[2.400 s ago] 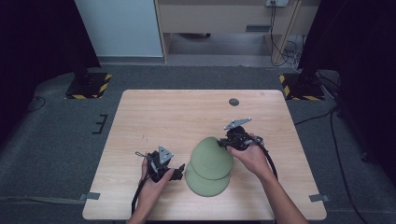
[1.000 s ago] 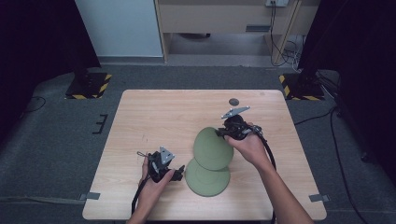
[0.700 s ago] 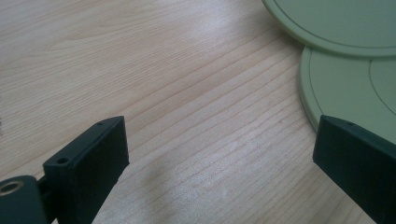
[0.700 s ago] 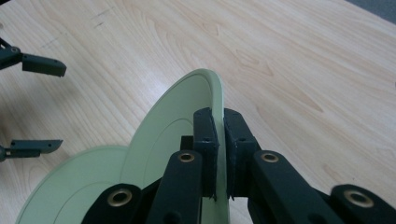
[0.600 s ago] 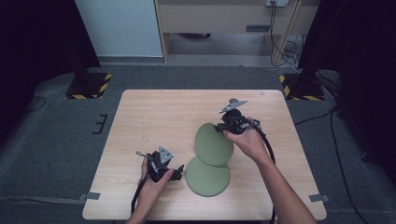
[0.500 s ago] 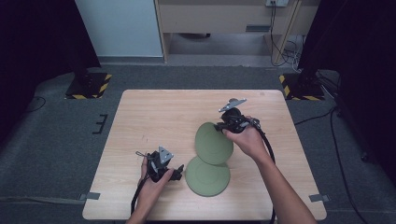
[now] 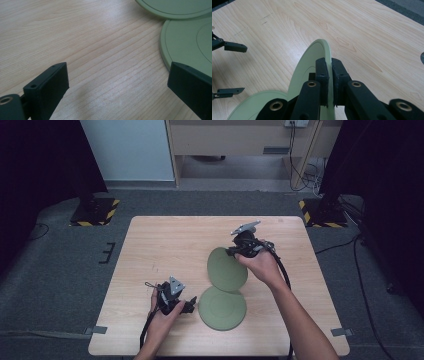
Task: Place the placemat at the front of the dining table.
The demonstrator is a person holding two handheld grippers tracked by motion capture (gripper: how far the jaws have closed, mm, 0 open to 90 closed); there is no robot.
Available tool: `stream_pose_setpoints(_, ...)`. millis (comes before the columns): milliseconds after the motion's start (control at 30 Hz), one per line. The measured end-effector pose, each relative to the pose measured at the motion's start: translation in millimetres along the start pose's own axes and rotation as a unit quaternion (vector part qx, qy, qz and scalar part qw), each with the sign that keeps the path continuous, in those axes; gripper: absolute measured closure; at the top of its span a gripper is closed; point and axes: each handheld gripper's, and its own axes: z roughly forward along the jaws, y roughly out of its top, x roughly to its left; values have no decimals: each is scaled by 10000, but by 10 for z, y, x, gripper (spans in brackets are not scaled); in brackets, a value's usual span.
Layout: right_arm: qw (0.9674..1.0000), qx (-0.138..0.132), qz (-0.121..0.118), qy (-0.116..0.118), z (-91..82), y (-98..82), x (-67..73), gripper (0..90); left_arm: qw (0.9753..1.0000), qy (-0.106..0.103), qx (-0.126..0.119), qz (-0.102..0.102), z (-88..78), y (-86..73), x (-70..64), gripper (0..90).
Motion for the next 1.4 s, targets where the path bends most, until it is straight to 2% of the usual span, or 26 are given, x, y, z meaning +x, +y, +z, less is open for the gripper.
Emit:
stream_pose_setpoints(467, 10000, 76, 3, 23, 109, 156, 18, 856, 9999, 2, -58, -120, -21, -5, 66, 30)
stream_pose_setpoints(667, 9999, 5, 50, 88, 125, 200, 8, 857, 9999, -1, -43, -126, -26, -9, 87, 30)
stream_pose_setpoints(900, 9998, -77, 97, 171, 97, 270, 60, 857, 9999, 16, -49, -132, -26, -11, 92, 31)
stream_pose_setpoints(1100, 9998, -145, 115, 56, 106, 304, 42, 857, 9999, 20, -64, -144, -31, -10, 99, 31)
stream_pose_setpoints(1400, 9990, -290, 314, -135, 117, 382, -22, 857, 9998, 35, -81, -187, -33, -14, 119, 32)
